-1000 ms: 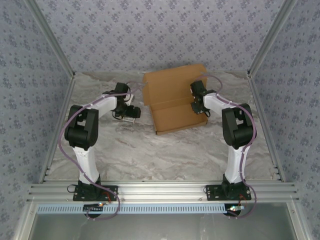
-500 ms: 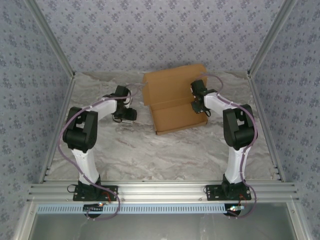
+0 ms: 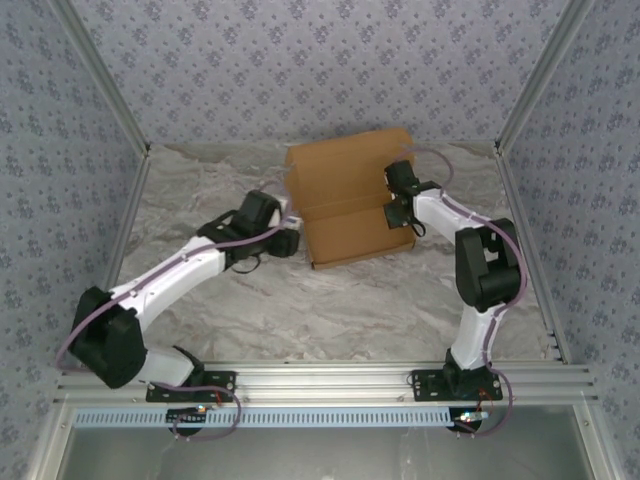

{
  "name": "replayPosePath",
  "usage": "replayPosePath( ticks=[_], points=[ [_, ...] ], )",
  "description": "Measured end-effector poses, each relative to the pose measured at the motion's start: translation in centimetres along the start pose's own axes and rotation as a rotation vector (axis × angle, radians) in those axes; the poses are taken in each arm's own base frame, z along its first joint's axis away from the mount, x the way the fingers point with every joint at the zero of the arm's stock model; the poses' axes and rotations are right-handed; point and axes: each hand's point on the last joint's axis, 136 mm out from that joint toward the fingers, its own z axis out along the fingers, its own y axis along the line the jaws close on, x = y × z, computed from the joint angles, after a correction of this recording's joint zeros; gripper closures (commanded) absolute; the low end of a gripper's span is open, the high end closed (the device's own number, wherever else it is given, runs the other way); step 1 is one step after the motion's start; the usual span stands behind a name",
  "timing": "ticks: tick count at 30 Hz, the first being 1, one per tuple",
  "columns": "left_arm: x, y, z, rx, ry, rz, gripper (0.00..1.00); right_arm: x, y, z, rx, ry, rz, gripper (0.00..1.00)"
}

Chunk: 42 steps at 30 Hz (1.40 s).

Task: Fold the paper box

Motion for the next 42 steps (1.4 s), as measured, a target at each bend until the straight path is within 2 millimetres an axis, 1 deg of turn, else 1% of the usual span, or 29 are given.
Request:
replayPosePath(
  ticks=[2,3,5,7,8,9,10,12,15,18,20,23,27,34,38,42],
  points=[
    [-1.5,-3.3,1.0,0.043,0.0,0.057,0.52,-0.1,-0.8,-1.4,-0.007,-0.027,0.031,0.44],
    [-2.2,-4.6,1.7,0.055,0.004,0.082,0.52,-0.1,-1.2,-2.1,-0.012,-0.041,0.049,0.44],
    [-3.5,-6.9,3.7,0.068,0.017,0.136,0.52,0.0,-2.6,-3.6,-0.02,-0.072,0.096,0.43],
    [-4.2,-8.3,5.7,0.072,0.035,0.18,0.52,0.1,-4.1,-4.8,-0.024,-0.097,0.147,0.43],
    [-4.3,-8.7,7.0,0.067,0.055,0.204,0.52,0.3,-5.0,-5.2,-0.024,-0.113,0.178,0.43],
    [-4.3,-9.0,7.9,0.063,0.071,0.223,0.52,0.7,-5.5,-5.5,-0.027,-0.117,0.196,0.43],
    [-4.1,-9.1,9.1,0.057,0.095,0.248,0.52,1.3,-6.2,-5.6,-0.026,-0.115,0.22,0.43],
    [-3.8,-9.3,11.1,0.046,0.137,0.296,0.52,2.5,-6.9,-5.4,-0.026,-0.098,0.249,0.43],
    [-2.9,-9.2,13.7,0.032,0.202,0.373,0.51,4.2,-6.7,-4.7,-0.04,-0.06,0.262,0.43],
    [-2.3,-9.2,15.3,0.029,0.253,0.43,0.5,5.2,-6.2,-4.2,-0.056,-0.034,0.259,0.42],
    [-2.2,-9.4,16.0,0.031,0.273,0.454,0.48,5.6,-6.0,-4.0,-0.065,-0.026,0.26,0.42],
    [-2.4,-9.6,16.8,0.035,0.288,0.476,0.45,5.7,-6.0,-3.9,-0.066,-0.023,0.265,0.41],
    [-2.7,-9.8,17.1,0.036,0.295,0.484,0.36,5.6,-6.1,-3.9,-0.065,-0.027,0.271,0.4],
    [-3.2,-10.0,16.6,0.036,0.293,0.484,0.28,5.5,-6.2,-4.6,-0.068,-0.05,0.276,0.39],
    [-3.4,-10.1,16.1,0.042,0.291,0.484,0.26,5.2,-6.2,-5.1,-0.074,-0.071,0.278,0.38],
    [-4.4,-10.4,15.1,0.052,0.264,0.489,0.27,5.1,-6.1,-5.2,-0.081,-0.079,0.279,0.38]
  ],
)
